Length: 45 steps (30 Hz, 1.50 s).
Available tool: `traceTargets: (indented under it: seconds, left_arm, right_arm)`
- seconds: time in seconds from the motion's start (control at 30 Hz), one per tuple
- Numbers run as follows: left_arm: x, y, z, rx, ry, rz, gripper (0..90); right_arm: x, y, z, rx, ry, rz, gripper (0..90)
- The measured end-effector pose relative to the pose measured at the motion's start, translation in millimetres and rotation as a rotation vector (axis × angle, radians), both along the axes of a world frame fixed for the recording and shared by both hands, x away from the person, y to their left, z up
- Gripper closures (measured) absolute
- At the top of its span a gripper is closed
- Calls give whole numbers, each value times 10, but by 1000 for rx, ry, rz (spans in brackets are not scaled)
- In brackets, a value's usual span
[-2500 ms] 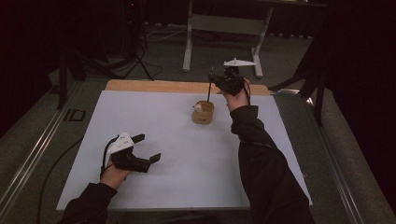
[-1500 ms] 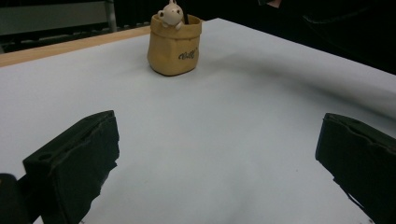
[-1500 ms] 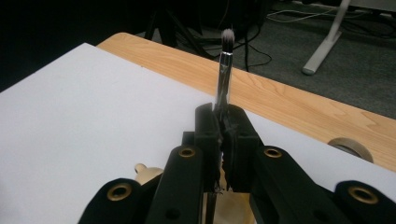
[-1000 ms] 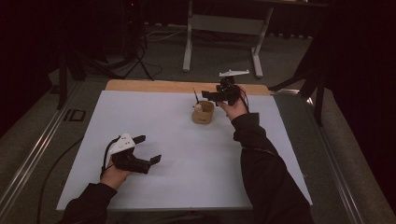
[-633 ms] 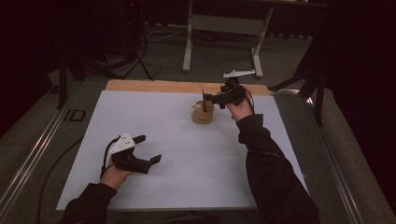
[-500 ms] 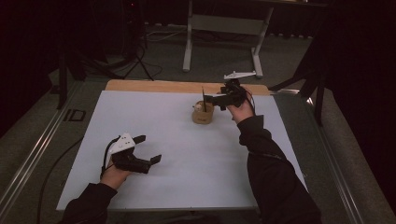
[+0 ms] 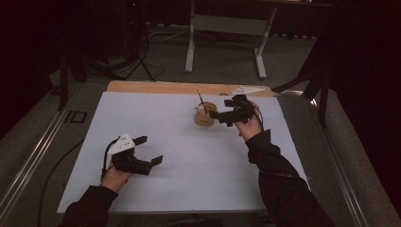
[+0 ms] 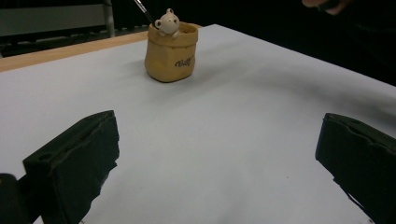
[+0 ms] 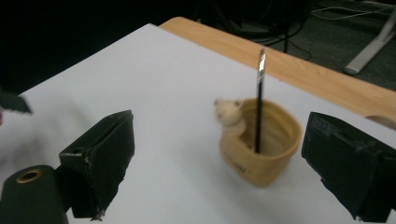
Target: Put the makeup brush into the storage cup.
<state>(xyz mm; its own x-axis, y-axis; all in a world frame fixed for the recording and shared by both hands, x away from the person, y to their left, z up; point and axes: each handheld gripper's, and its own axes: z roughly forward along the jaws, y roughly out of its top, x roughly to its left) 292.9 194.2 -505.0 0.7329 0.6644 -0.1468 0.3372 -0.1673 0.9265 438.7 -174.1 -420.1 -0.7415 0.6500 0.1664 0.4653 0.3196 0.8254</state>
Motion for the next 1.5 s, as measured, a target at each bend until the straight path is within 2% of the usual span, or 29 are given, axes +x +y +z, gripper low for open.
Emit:
traceTargets:
  seconds: [0.27, 0.5, 0.77, 0.83, 0.9, 1.2, 1.4, 1.5]
  left_arm:
    - [-9, 9, 7, 0, 4, 0, 3]
    - [-17, 11, 9, 4, 4, -1, 3]
    - [-18, 4, 14, 9, 1, -7, 3]
    - [-19, 2, 14, 10, 2, -7, 3]
    - [-18, 3, 14, 8, 3, -8, 3]
    - [-21, -5, 23, 10, -2, -11, 3]
    - [-20, 5, 23, 5, -3, -9, 3]
    - [-23, 1, 23, 5, -2, -10, 3]
  right_arm:
    - [-244, -55, -63, 43, 6, 36, 94]
    - [-374, -127, -100, 39, -11, 43, 94]
    - [-498, -189, -171, 39, 2, 51, 94]
    - [-570, -235, -211, 54, 4, 73, 94]
    - [-610, -252, -237, 44, 8, 85, 94]
    - [-798, -362, -283, 53, -15, 102, 94]
    - [-939, -448, -320, 56, -36, 93, 94]
    - [-987, -489, -358, 37, -35, 86, 94]
